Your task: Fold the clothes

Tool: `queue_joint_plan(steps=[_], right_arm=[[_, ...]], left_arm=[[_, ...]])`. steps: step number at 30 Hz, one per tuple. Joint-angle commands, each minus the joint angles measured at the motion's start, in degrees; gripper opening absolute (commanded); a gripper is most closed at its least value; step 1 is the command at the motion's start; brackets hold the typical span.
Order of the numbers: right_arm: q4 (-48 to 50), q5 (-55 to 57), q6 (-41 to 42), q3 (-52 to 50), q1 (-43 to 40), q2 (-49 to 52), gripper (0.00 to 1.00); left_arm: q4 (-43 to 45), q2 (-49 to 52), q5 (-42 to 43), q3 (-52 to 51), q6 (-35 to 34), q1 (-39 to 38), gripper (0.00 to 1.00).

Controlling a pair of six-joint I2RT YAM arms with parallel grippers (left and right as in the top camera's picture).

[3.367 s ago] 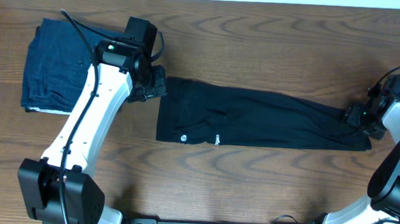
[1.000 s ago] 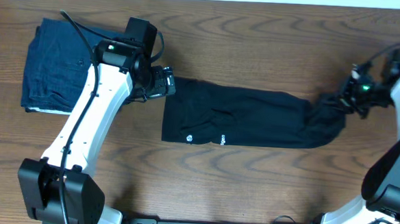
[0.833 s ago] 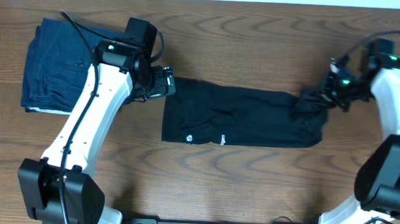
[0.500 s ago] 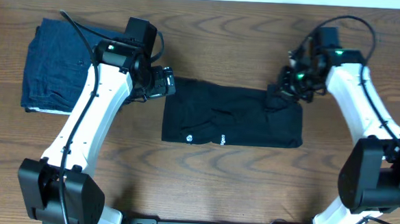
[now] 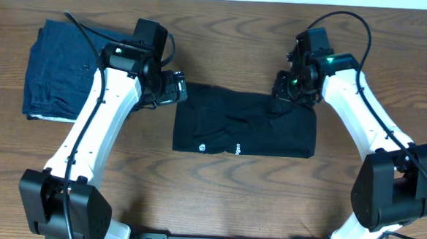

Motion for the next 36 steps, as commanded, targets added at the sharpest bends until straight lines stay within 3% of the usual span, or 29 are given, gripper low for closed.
queue_joint_plan(steps=[1,12,18,19,23,25,28,35,36], right_arm=[[1.9,0.8,1.6,-1.5,1.6,0.0,0.01],[6.9,-2.1,1.2,-6.5,4.4,0.0,0.04],[7.7,-3.6,0.4,-6.5,5.9,0.0,0.27],[8.2,-4.5,-0.6,-6.5,6.1,0.0,0.30],[9.7,-16.4,-18.8,-5.3,5.6,-0.3,0.39],[7.6,-16.8,-20.0,-3.7,4.5,-0.8,0.40],[4.7,-16.7,-20.0,-1.8,2.4,-2.0,0.37],[-4.2,-2.2,-16.7,-1.6,-3.4,-4.5,0.02],[-5.4,-1.2,-16.5,-1.7,-4.0,-4.5,0.01]], left_arm=[[-0.2,0.3,-0.5,-0.5,0.1,0.3,0.98],[-0.2,0.3,-0.5,-0.5,0.1,0.3,0.98],[-0.2,0.3,-0.5,-0.5,0.1,0.3,0.98],[-0.2,0.3,-0.5,-0.5,0.1,0.3,0.98],[-0.2,0.3,-0.5,-0.5,0.1,0.3,0.98],[-0.2,0.3,-0.5,-0.5,0.1,0.3,0.98],[-0.2,0.3,-0.5,-0.5,0.1,0.3,0.98],[-0.2,0.3,-0.5,-0.5,0.1,0.3,0.98],[-0.2,0.3,-0.5,-0.5,0.1,0.3,0.98]])
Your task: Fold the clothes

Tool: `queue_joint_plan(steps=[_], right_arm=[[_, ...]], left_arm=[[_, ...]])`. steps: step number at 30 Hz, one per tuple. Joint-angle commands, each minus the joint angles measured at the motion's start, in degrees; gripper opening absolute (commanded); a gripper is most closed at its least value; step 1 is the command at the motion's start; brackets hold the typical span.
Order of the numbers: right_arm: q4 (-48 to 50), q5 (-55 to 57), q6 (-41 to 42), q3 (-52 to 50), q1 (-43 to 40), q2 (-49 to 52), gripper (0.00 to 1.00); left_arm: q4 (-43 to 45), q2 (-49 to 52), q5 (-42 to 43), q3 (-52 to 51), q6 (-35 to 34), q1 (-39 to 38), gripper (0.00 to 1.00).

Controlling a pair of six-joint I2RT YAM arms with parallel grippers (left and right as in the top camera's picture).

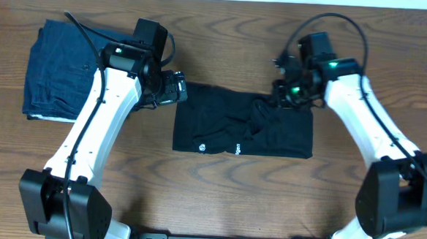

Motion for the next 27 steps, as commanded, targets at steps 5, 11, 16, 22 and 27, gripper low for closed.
queue_joint_plan(steps=[5,11,16,22,27], right_arm=[[-4.5,8.3,3.0,-1.3,-2.7,-1.1,0.01],[-0.8,10.0,6.8,-7.1,-2.3,-1.0,0.01],[5.3,5.6,7.7,-12.6,-0.7,-1.0,0.01],[9.0,1.8,8.2,-14.9,1.9,-1.0,0.01],[11.0,1.8,8.3,-14.9,4.7,-1.0,0.01]], left_arm=[[-0.2,0.3,-0.5,-0.5,0.1,0.3,0.98],[-0.2,0.3,-0.5,-0.5,0.1,0.3,0.98],[-0.2,0.3,-0.5,-0.5,0.1,0.3,0.98],[-0.2,0.3,-0.5,-0.5,0.1,0.3,0.98],[-0.2,0.3,-0.5,-0.5,0.1,0.3,0.98]])
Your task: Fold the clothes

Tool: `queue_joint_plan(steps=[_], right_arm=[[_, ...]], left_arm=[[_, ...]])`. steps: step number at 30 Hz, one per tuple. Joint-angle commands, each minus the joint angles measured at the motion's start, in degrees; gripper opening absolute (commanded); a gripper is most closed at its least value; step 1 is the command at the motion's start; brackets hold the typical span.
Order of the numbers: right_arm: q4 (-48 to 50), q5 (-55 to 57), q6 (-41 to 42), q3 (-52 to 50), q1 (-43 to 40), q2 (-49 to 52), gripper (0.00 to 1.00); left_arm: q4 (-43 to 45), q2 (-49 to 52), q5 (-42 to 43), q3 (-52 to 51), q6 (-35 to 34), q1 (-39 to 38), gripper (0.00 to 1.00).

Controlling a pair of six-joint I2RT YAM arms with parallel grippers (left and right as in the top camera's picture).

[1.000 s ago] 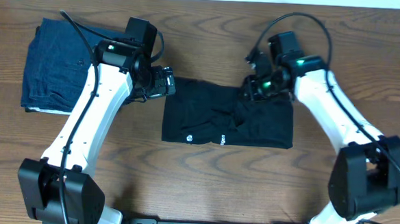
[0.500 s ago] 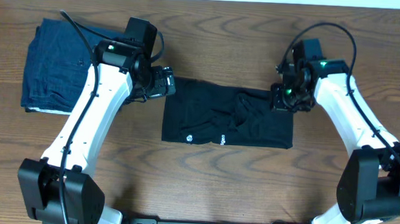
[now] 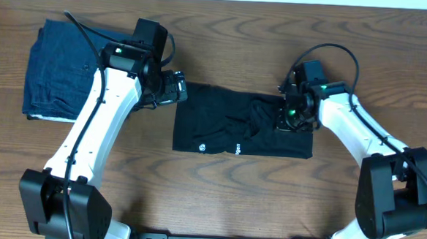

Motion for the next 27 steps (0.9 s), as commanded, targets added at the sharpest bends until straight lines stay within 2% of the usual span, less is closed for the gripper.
queue_joint_plan(steps=[1,8,10,14,19,22,27], right_arm=[[1.0,-1.6,1.1,-0.3,2.6,-0.6,0.01],[2.4,-3.9,1.0,-0.3,8.2,-0.6,0.03],[3.6,-7.3,-1.8,-0.3,9.1,-0.6,0.06],[4.1,-13.9,-8.2,1.5,8.5,-0.7,0.09],[3.5,-15.1,-8.2,5.2,6.3,-0.7,0.07],[4.6,-13.2,-8.2,5.5,5.7,-0.7,0.04],[5.1,-1.0,-5.9,5.4,6.1,-0.6,0.01]], left_arm=[[-0.2,0.3,-0.5,-0.5,0.1,0.3,0.98],[-0.2,0.3,-0.5,-0.5,0.1,0.3,0.98],[-0.2,0.3,-0.5,-0.5,0.1,0.3,0.98],[-0.2,0.3,-0.5,-0.5,0.1,0.3,0.98],[-0.2,0.3,-0.5,-0.5,0.1,0.3,0.98],[-0.2,0.3,-0.5,-0.5,0.1,0.3,0.98],[-0.2,0.3,-0.5,-0.5,0.1,0.3,0.98]])
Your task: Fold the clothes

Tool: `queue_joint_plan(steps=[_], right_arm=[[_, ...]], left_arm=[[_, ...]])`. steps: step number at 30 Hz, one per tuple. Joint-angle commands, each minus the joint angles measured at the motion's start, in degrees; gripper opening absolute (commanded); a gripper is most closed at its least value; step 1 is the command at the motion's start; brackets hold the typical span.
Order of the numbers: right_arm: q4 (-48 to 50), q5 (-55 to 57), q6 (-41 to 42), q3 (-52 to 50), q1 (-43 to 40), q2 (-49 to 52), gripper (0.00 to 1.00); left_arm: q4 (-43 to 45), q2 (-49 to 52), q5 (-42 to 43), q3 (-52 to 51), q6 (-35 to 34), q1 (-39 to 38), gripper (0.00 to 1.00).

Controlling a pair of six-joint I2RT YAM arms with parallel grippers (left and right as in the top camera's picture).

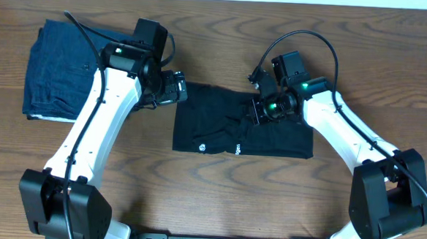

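A black garment lies flat in the middle of the table as a wide rectangle, with small white marks near its front edge. My right gripper is low over its upper middle, where the cloth bunches into ridges running to the fingers; it looks shut on that fabric. At the garment's upper left corner sits my left gripper, touching the edge. The overhead view does not show whether its jaws are open or shut.
A folded blue garment lies at the far left of the wooden table. The left arm stretches from the front left across the table; the right arm comes in from the front right.
My right gripper has moved left, from the black garment's right part to its upper middle. The wrinkles under it have shifted left too. The left arm has not moved.
My right gripper was first at the black garment's upper right corner, and the right edge then lay slightly inward. Then it was lower, over the right part, and now it is over the upper middle with bunched cloth. The left gripper stayed at the upper left corner.
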Motion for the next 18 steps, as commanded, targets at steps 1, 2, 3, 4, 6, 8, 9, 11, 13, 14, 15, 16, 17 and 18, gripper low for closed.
queue_joint_plan(steps=[1,2,3,4,6,8,9,11,13,14,15,16,17,18], right_arm=[[0.2,9.5,1.9,0.7,-0.2,-0.6,0.01],[0.1,10.6,2.6,0.7,-0.2,-0.6,0.01],[0.2,10.8,2.8,0.7,-0.2,-0.6,0.01],[0.2,10.8,2.8,0.7,-0.2,-0.6,0.01],[0.5,11.2,2.8,0.7,-0.2,-0.6,0.01],[0.5,12.4,2.8,0.7,-0.2,-0.6,0.01],[0.6,13.7,2.8,0.6,-0.2,-0.5,0.01],[0.7,15.7,3.0,0.6,-0.1,-0.3,0.01],[0.7,15.9,3.0,0.5,-0.1,0.0,0.01],[0.9,15.9,3.0,0.4,0.0,0.3,0.01],[1.1,15.8,3.1,0.4,0.1,0.6,0.01],[1.4,15.8,3.6,0.3,0.2,1.0,0.01],[1.9,15.5,3.9,0.3,0.4,1.6,0.01],[2.4,15.0,3.9,0.3,0.7,2.2,0.01]], left_arm=[[-0.2,0.3,-0.5,-0.5,0.1,0.3,0.98],[-0.2,0.3,-0.5,-0.5,0.1,0.3,0.98],[-0.2,0.3,-0.5,-0.5,0.1,0.3,0.98],[-0.2,0.3,-0.5,-0.5,0.1,0.3,0.98],[-0.2,0.3,-0.5,-0.5,0.1,0.3,0.98],[-0.2,0.3,-0.5,-0.5,0.1,0.3,0.98],[-0.2,0.3,-0.5,-0.5,0.1,0.3,0.98],[-0.2,0.3,-0.5,-0.5,0.1,0.3,0.98],[-0.2,0.3,-0.5,-0.5,0.1,0.3,0.98],[-0.2,0.3,-0.5,-0.5,0.1,0.3,0.98],[-0.2,0.3,-0.5,-0.5,0.1,0.3,0.98],[-0.2,0.3,-0.5,-0.5,0.1,0.3,0.98],[-0.2,0.3,-0.5,-0.5,0.1,0.3,0.98],[-0.2,0.3,-0.5,-0.5,0.1,0.3,0.98]])
